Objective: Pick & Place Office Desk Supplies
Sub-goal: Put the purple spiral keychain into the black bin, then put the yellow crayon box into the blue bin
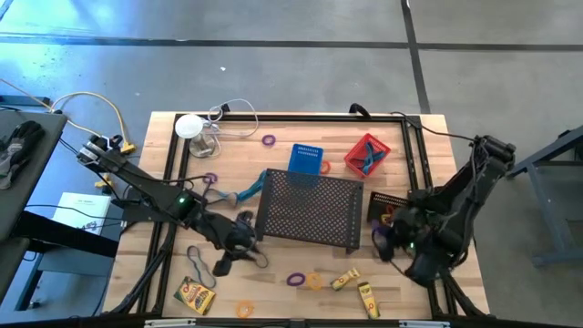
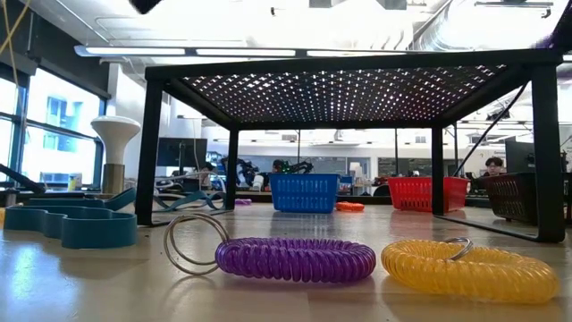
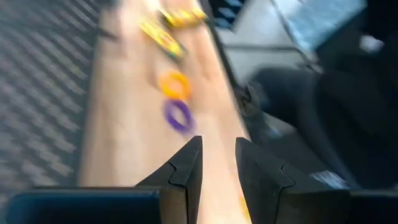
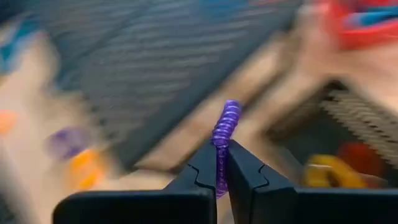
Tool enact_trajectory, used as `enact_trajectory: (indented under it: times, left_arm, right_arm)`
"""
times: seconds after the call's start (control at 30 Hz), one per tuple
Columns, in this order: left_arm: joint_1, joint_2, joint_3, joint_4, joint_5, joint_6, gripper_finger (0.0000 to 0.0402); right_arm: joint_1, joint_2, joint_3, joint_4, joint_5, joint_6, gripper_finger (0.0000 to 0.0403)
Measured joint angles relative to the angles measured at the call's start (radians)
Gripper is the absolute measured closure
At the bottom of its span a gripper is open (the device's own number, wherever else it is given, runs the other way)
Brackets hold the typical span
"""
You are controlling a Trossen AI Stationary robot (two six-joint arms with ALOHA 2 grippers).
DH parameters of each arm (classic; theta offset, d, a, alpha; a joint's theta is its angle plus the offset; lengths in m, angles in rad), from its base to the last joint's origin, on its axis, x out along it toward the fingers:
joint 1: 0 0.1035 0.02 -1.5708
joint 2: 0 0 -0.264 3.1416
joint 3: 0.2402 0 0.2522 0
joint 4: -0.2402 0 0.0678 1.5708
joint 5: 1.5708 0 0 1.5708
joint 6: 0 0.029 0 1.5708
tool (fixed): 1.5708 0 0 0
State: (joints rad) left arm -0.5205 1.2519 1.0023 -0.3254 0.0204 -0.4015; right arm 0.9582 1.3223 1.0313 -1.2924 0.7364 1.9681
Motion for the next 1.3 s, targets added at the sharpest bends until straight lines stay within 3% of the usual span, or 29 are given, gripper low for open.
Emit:
enact_trajectory:
  times: [0.1, 0.23, 0.47, 0.67, 0.87, 1.03, 1.17, 1.3]
  left_arm:
    - [0.0, -0.005, 0.0, -0.066, 0.107, -0.054, 0.0309]
    - [0.0, -0.005, 0.0, -0.19, 0.176, -0.132, 0.0309]
    - [0.0, -0.005, -0.001, -0.264, 0.165, -0.204, 0.0309]
    - [-0.025, -0.005, -0.001, -0.293, 0.165, -0.266, 0.0309]
    - [-0.098, -0.005, -0.001, -0.302, 0.166, -0.348, 0.0309]
    - [-0.197, -0.005, -0.002, -0.375, 0.158, -0.495, 0.0309]
    - [-0.288, -0.005, -0.004, -0.413, 0.046, -0.692, 0.0309]
    - [-0.375, -0.005, -0.004, -0.421, -0.069, -0.865, 0.0309]
  right_arm:
    - [-0.053, 0.019, 0.0, -0.176, -0.124, 0.154, 0.0399]
    - [-0.131, 0.042, -0.016, -0.213, -0.307, 0.166, 0.0397]
    - [-0.226, 0.062, -0.081, -0.18, -0.384, 0.11, 0.0366]
    - [-0.247, 0.075, -0.099, -0.154, -0.447, 0.057, 0.0285]
    - [-0.243, 0.075, -0.09, -0.157, -0.343, 0.003, 0.0203]
    - [-0.219, 0.075, -0.035, -0.153, -0.217, -0.01, 0.0173]
    - [-0.169, 0.075, 0.026, -0.078, -0.002, -0.089, 0.0168]
    - [-0.118, 0.075, 0.059, 0.164, 0.258, -0.36, 0.0168]
